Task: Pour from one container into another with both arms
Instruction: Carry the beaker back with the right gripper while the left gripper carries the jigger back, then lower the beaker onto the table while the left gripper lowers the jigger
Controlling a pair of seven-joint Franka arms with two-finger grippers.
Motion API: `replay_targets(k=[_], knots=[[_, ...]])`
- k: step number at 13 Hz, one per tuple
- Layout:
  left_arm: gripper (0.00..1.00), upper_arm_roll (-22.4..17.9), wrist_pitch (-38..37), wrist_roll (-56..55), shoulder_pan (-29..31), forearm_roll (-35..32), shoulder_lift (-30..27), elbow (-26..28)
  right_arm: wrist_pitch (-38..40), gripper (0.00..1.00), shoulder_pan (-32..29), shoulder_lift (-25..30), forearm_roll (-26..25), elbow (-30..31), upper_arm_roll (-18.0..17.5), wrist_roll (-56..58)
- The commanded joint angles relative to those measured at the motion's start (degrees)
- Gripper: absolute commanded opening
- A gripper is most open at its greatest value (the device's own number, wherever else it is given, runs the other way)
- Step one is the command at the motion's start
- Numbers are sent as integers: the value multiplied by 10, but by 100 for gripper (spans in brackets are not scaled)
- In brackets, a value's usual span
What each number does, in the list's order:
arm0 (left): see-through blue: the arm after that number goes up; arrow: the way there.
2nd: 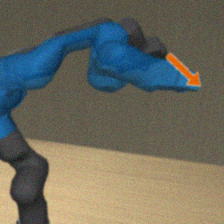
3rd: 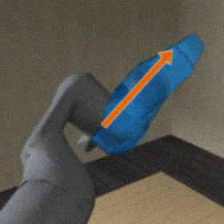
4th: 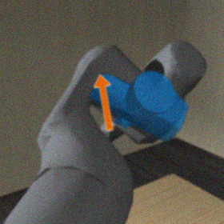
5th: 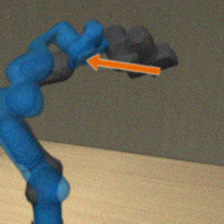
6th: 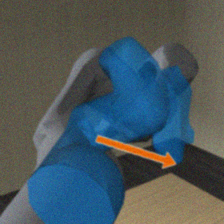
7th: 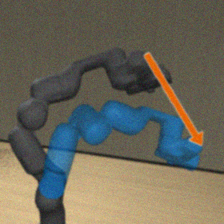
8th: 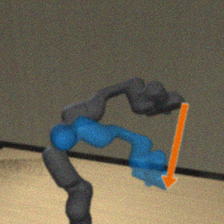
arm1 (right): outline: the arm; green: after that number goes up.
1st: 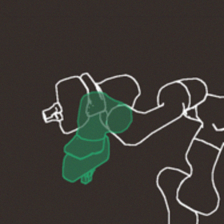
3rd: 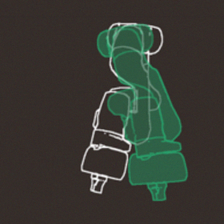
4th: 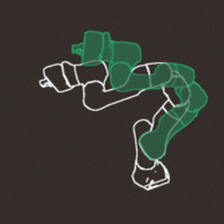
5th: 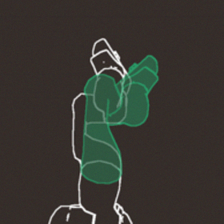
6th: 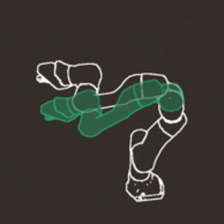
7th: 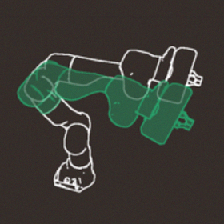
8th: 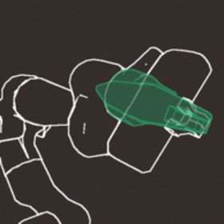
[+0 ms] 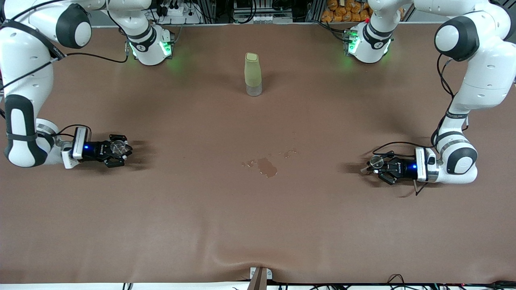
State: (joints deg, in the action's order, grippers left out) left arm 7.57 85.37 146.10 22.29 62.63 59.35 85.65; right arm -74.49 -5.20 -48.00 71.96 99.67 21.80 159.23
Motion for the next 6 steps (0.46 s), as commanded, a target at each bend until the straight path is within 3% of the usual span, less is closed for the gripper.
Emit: replay_targets(k=[1,6], knots=[[0,4,-21,27,21,-9,20,-6,-14,0,-8,-15,21,-9,-4,101],[0,3,-24,29,34,-21,21,-3,-33,0,-7,-46,55,-15,-6,132]])
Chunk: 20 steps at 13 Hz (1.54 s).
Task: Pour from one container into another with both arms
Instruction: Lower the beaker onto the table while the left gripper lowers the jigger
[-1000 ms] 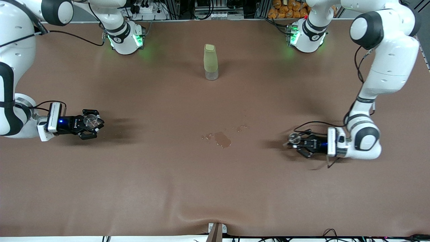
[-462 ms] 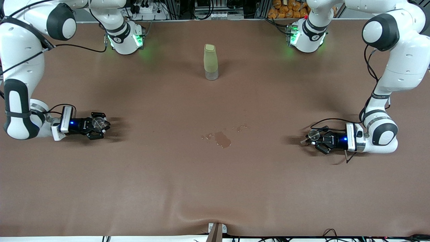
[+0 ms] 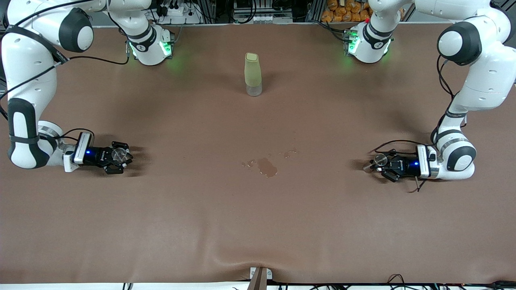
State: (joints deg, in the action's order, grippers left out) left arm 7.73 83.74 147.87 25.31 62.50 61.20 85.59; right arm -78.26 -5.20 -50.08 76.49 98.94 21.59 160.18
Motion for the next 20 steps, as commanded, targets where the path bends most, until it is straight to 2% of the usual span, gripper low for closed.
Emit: replay_targets(k=[1,9,16,17,18,19,20], knots=[[0,2,-8,9,4,-27,1,-4,5,0,-8,-27,14,-9,-4,128],[0,1,-22,1,8,-55,0,-4,-24,0,-17,-49,16,-8,-4,173],[0,2,-25,-55,8,-84,-4,-9,-41,0,-19,-56,24,-7,-5,211],[1,2,-25,-56,7,-84,-4,-10,-40,0,-18,-56,24,-7,-5,207],[7,2,-25,-58,7,-84,-4,-10,-38,0,-19,-55,24,-7,-5,205],[11,2,-25,-57,8,-84,-4,-10,-38,12,-19,-55,24,-6,-5,204],[14,2,-24,-57,8,-84,-5,-10,-37,54,-19,-56,24,-6,-5,204]])
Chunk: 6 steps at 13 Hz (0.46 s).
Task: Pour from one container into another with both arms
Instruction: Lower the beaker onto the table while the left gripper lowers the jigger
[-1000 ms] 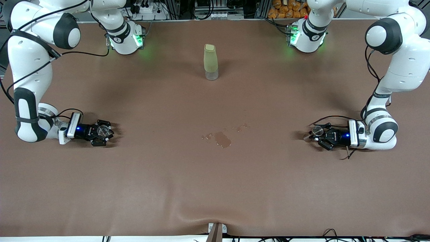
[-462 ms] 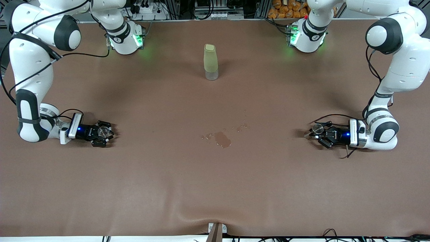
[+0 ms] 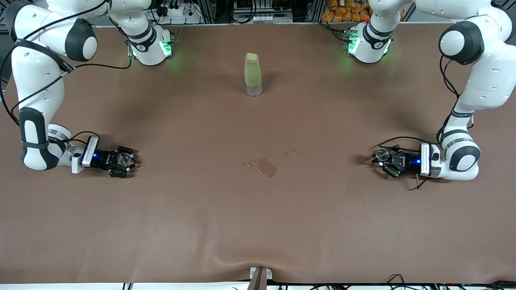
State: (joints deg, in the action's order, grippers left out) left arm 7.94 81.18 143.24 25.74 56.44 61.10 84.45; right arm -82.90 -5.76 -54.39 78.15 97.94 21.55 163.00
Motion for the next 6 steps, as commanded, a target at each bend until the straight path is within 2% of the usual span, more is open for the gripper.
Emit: replay_targets(k=[1,2,5,6], knots=[[17,0,0,-11,4,-23,-4,1,11,100,-14,-12,5,5,-5,176],[22,0,0,-11,4,-23,-4,1,12,100,-16,-12,3,6,-5,174],[26,0,0,-14,1,-37,-6,0,14,100,-17,-11,-7,5,-4,115],[51,0,0,-13,1,-39,-6,0,14,100,-17,-9,-12,5,-4,111]])
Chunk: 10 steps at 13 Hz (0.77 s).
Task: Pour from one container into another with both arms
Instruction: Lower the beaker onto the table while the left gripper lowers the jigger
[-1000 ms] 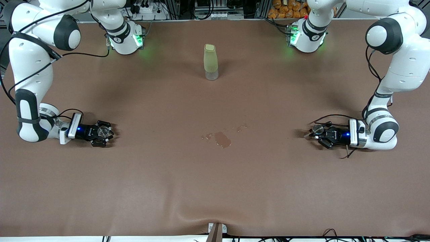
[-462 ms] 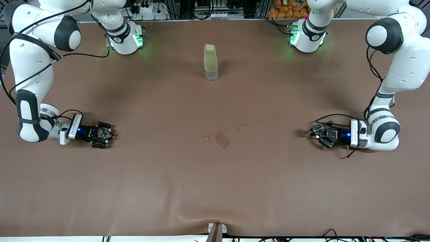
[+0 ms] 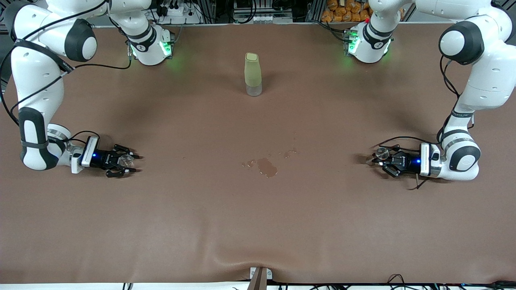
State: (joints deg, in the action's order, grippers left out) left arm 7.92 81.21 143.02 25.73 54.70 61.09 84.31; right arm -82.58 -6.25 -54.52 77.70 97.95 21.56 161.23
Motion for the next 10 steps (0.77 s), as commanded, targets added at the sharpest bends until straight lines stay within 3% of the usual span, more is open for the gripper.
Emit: replay_targets(k=[1,5,10], knots=[[100,0,0,-11,1,-22,-6,1,11,100,-12,-7,-9,4,-4,118],[100,0,0,-12,4,-21,-7,1,12,100,-14,1,-31,3,1,70],[100,-1,-18,-49,20,-48,-14,-14,41,100,-17,11,-77,0,35,-9]])
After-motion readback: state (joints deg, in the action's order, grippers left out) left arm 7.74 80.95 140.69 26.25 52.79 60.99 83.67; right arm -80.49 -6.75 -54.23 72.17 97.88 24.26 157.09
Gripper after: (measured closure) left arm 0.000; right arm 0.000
